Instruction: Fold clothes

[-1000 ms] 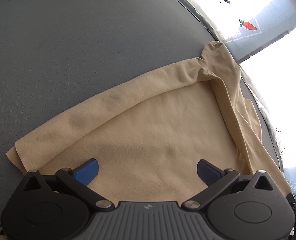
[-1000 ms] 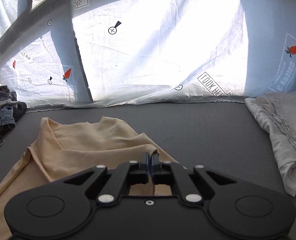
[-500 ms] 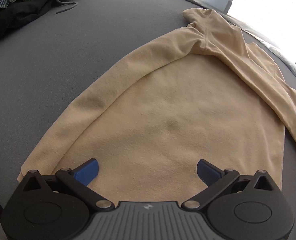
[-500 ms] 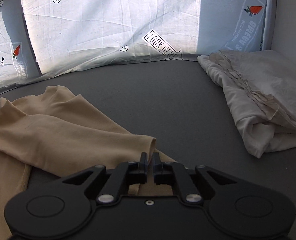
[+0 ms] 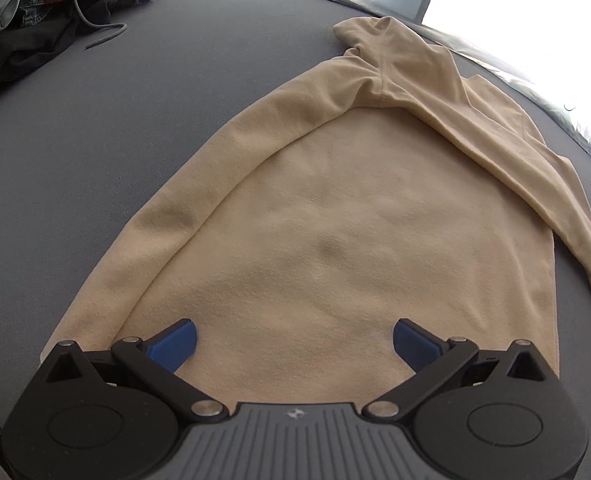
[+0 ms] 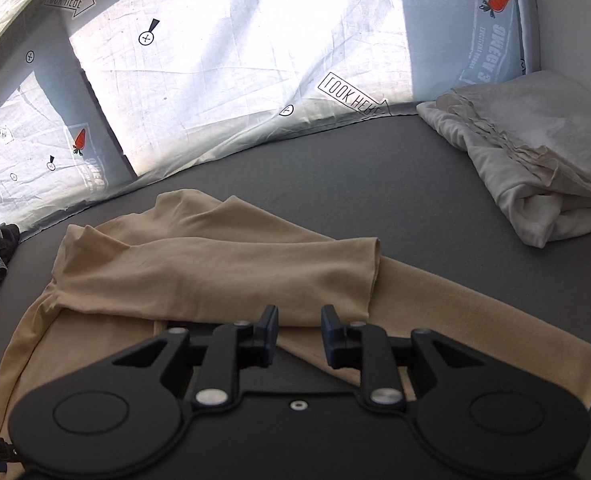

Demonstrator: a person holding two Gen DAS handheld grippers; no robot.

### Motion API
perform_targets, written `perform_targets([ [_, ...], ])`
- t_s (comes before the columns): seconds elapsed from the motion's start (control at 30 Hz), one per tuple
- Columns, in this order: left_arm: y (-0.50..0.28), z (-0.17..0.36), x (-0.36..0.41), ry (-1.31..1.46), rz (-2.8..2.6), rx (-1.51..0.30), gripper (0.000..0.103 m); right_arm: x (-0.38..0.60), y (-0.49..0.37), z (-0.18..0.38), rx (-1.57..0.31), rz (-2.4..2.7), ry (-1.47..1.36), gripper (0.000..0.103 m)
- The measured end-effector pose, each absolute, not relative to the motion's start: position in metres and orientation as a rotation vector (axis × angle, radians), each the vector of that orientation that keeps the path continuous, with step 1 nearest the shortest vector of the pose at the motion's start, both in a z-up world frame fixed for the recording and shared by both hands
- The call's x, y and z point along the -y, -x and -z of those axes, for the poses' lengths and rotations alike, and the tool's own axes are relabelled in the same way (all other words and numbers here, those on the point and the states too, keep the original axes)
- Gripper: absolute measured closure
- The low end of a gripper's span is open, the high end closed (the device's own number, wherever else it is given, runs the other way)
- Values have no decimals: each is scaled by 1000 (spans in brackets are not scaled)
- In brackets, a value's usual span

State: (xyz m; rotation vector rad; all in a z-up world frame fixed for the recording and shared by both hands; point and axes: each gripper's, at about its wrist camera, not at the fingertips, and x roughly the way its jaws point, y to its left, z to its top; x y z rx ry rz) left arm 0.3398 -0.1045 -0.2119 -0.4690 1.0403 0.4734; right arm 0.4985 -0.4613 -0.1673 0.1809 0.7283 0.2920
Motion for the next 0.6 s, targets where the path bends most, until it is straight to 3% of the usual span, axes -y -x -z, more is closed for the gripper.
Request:
perform_targets([
  [0.13, -312, 194, 97, 484, -392, -930, 0, 443, -470, 162, -708, -355, -196, 78],
  [0.27, -287, 171, 79, 459, -346, -850, 0, 420, -453, 166, -806, -393, -260, 80],
  [0.37, -266, 156, 57, 455, -325, -785, 0, 394, -448, 173, -878, -450, -330, 87],
  [0.6, -227, 149, -25, 487, -361, -726, 1, 320, -435, 197, -1010, -547, -712, 87],
])
